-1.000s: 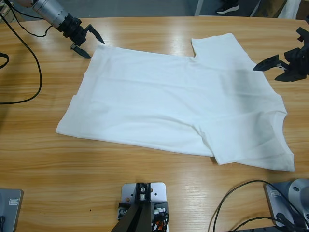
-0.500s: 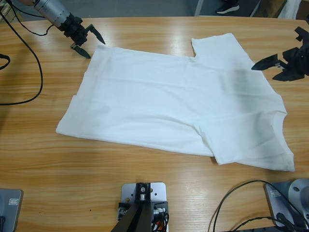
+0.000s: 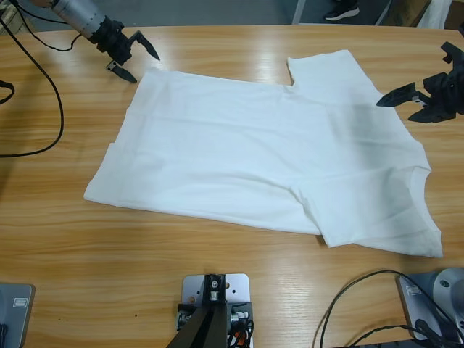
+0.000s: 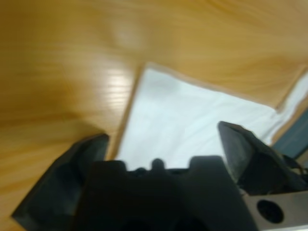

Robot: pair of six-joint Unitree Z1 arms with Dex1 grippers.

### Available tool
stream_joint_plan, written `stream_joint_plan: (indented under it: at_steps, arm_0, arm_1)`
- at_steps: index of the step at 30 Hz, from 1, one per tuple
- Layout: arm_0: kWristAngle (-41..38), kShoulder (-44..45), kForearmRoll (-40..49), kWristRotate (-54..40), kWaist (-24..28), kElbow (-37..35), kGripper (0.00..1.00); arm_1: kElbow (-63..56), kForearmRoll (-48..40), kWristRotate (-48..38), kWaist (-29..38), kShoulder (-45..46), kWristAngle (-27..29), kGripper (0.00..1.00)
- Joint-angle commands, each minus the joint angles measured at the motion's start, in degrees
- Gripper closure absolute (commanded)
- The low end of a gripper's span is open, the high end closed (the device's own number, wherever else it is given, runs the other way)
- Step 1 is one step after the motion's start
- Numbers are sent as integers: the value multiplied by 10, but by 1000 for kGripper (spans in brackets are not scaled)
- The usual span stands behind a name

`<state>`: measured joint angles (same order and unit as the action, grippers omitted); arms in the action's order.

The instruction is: Fold clothes

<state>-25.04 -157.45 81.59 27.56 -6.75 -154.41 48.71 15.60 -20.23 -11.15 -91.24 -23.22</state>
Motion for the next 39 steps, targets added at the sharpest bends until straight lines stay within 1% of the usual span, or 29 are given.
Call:
stream_joint_plan:
  at_steps: [1,3,6,9,12,16,21,24,27,29,36,39]
  arm_0:
    - [0,-111,-14,-3,31,-293,32]
    - [6,-100,-16,-3,22,-297,39]
    - [-50,-79,-40,16,14,-304,67]
    - [-90,-40,-75,41,10,-304,69]
    - [-119,-25,-116,69,13,-303,66]
    - [-131,-32,-104,64,15,-302,64]
    - [-125,-41,-87,55,17,-301,64]
    - [-94,-45,-36,37,17,-299,54]
    - [-30,-48,33,-11,17,-298,36]
    - [-17,-52,49,-25,17,-299,36]
    - [-16,-62,31,-27,14,-301,41]
    - [-31,-72,2,-22,6,-302,41]
  arm_1:
    - [-21,-7,10,6,-22,-8,18]
    - [-21,-7,10,6,-21,-8,18]
    - [-30,-13,9,6,-20,-6,18]
    - [-39,-23,7,6,-21,-6,18]
    - [-42,-30,4,6,-22,-8,18]
    - [-42,-30,2,8,-17,-8,18]
    - [-45,-30,0,8,-14,-8,18]
    - [-45,-30,0,8,-16,-9,18]
    - [-45,-31,-1,8,-16,-9,18]
    - [-46,-32,-1,8,-17,-9,18]
    - [-48,-33,-1,8,-17,-9,18]
    - [-49,-34,-1,8,-17,-9,18]
